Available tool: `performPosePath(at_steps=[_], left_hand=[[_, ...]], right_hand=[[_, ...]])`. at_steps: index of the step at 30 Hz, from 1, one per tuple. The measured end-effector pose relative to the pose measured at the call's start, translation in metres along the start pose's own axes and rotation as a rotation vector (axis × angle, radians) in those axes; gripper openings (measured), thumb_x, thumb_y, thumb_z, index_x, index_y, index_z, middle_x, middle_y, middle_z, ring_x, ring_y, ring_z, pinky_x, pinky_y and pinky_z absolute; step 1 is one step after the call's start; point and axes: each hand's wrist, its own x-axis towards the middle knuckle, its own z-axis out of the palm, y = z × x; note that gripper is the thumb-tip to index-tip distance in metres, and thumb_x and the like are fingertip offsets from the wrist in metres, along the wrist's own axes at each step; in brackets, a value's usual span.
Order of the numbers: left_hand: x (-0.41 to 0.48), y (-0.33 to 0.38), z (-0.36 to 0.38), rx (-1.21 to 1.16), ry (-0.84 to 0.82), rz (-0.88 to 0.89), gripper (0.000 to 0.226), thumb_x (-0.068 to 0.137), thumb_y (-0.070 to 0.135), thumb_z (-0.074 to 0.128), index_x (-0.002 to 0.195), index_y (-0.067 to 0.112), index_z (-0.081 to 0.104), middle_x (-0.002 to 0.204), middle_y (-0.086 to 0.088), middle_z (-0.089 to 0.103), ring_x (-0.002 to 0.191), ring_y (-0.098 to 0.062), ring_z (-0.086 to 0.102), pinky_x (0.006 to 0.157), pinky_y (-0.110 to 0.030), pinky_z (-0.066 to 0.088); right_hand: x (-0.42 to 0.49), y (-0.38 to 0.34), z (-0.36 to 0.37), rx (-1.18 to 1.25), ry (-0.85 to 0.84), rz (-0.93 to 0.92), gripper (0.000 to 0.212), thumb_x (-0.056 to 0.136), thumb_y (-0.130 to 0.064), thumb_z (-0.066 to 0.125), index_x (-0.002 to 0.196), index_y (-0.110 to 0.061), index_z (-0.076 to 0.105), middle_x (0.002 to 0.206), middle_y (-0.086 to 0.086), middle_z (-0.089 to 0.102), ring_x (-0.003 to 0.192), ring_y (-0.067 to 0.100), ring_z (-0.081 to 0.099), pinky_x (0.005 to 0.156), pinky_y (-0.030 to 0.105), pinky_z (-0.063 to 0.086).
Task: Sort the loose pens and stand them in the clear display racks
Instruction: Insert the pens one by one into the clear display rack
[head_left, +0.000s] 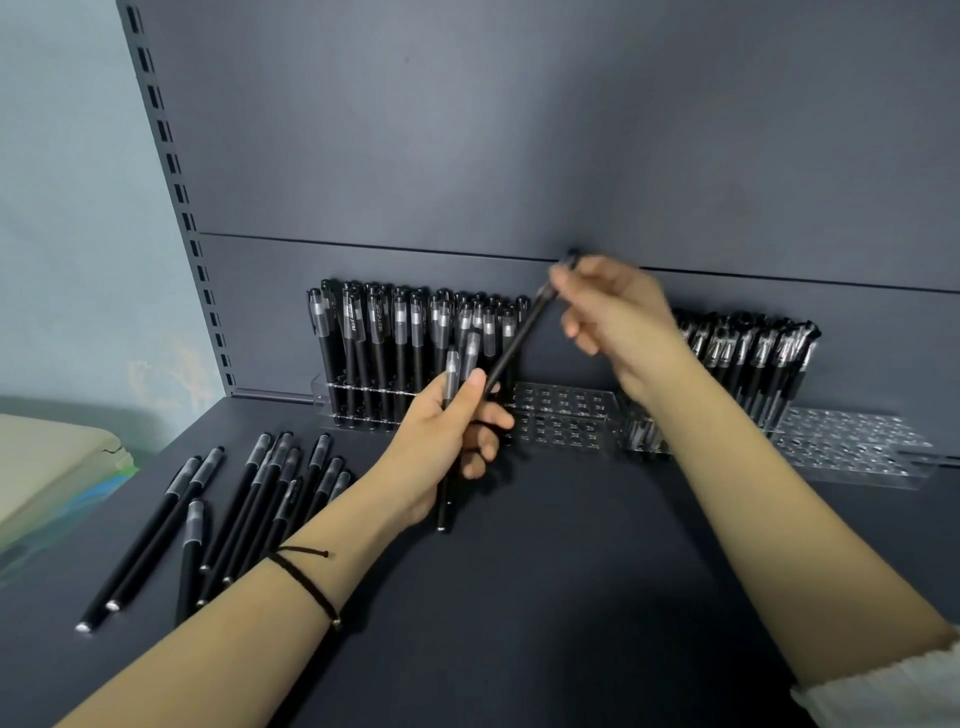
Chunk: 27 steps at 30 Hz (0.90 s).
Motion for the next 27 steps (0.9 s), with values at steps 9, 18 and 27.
performPosePath(at_steps=[9, 18, 27], left_hand=[[0.003, -0.002, 0.000, 0.017, 0.020, -0.116, 0.031, 0.103, 0.046, 0.033, 0.102, 0.016, 0.041, 0.056, 0.004, 0.039, 0.043, -0.008, 0.022, 0.039, -0.019, 0.017], [0.003, -0.001, 0.000, 0.025, 0.025, -0.119, 0.026, 0.103, 0.041, 0.035, 0.104, 0.015, 0.041, 0.054, 0.004, 0.041, 0.043, -0.008, 0.023, 0.041, -0.019, 0.015], [0.006, -0.002, -0.004, -0.037, 0.022, -0.126, 0.018, 0.103, 0.030, 0.036, 0.102, 0.014, 0.043, 0.055, 0.003, 0.043, 0.041, -0.008, 0.026, 0.038, -0.018, 0.017]], right_hand=[[0.014, 0.014, -0.015, -0.484, 0.236, -0.261, 0.017, 0.090, -0.024, 0.068, 0.083, -0.034, 0.055, 0.080, -0.006, 0.065, 0.061, 0.003, 0.053, 0.069, 0.031, 0.048], [0.005, 0.043, -0.001, -0.823, 0.051, -0.232, 0.012, 0.088, -0.029, 0.069, 0.095, -0.019, 0.068, 0.085, -0.009, 0.065, 0.070, 0.007, 0.056, 0.073, 0.027, 0.049], [0.004, 0.031, -0.001, -0.801, -0.006, -0.172, 0.012, 0.085, -0.029, 0.073, 0.087, -0.025, 0.062, 0.081, -0.011, 0.065, 0.058, -0.007, 0.053, 0.062, 0.013, 0.039]])
